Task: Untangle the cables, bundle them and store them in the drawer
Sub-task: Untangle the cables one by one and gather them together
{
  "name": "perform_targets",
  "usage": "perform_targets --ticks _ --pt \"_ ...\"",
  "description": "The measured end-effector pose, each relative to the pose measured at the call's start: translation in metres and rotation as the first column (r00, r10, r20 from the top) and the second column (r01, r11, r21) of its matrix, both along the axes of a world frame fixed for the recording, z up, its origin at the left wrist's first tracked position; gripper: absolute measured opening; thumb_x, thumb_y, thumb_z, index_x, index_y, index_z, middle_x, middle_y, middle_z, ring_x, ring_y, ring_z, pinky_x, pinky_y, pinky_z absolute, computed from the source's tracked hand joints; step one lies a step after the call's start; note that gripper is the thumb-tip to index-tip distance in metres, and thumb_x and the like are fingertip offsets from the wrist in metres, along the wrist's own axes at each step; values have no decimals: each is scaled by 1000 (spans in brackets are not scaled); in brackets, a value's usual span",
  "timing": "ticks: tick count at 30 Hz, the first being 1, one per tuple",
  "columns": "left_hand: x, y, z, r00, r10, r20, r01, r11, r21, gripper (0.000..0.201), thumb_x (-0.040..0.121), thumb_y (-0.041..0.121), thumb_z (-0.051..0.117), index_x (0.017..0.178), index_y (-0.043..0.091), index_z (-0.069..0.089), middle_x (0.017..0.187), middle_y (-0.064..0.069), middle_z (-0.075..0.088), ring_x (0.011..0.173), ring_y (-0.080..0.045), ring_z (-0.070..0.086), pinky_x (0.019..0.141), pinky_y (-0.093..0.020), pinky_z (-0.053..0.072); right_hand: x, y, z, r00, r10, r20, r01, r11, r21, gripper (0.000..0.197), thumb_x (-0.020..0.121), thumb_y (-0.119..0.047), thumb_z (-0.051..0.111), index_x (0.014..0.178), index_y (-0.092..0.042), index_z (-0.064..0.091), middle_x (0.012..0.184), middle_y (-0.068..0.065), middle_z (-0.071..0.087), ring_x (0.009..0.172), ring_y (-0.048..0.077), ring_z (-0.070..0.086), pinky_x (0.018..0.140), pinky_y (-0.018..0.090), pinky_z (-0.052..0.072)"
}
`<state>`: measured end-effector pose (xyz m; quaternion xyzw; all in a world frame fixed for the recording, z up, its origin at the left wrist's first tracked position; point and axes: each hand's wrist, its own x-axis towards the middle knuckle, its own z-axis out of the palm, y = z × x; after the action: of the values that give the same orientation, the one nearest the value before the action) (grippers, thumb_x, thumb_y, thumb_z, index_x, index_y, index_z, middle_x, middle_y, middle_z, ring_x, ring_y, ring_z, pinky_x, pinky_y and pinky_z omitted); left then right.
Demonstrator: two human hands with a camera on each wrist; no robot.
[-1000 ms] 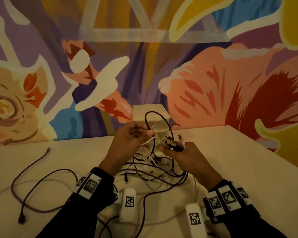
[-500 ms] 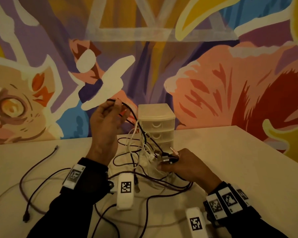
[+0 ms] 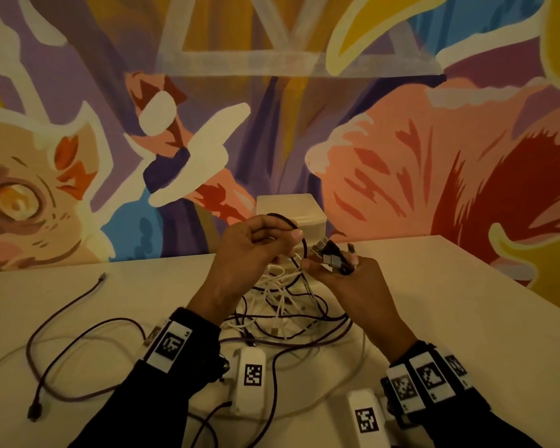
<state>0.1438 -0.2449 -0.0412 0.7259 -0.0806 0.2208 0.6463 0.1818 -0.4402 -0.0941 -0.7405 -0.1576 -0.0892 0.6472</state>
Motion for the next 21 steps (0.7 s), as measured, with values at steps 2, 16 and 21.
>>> perform_targets --ticks 2,16,21 --pt "3 -3 -4 1000 -23 22 23 999 -27 23 94 17 81 116 11 75 105 -7 81 95 -23 79 72 -23 62 2 1 -1 1000 -17 -5 17 1000 12 44 78 -53 92 94 -13 83 71 0 74 66 16 64 70 37 50" --pt "23 23 -67 964 -46 -262 190 808 557 14 92 32 84 106 33 83 101 10 80 90 -2 72 86 -22 55 23 -47 22 930 -321 -179 368 782 503 16 90 -32 87 91 -21 75 54 -13 41 48 10 33 52 33 32" --pt "27 26 -64 990 54 -128 25 837 547 12 89 35 86 100 30 84 92 12 82 84 2 72 75 -11 49 26 -51 19 941 -250 -230 328 842 429 30 86 -43 89 93 -20 71 53 -10 36 47 11 31 48 30 31"
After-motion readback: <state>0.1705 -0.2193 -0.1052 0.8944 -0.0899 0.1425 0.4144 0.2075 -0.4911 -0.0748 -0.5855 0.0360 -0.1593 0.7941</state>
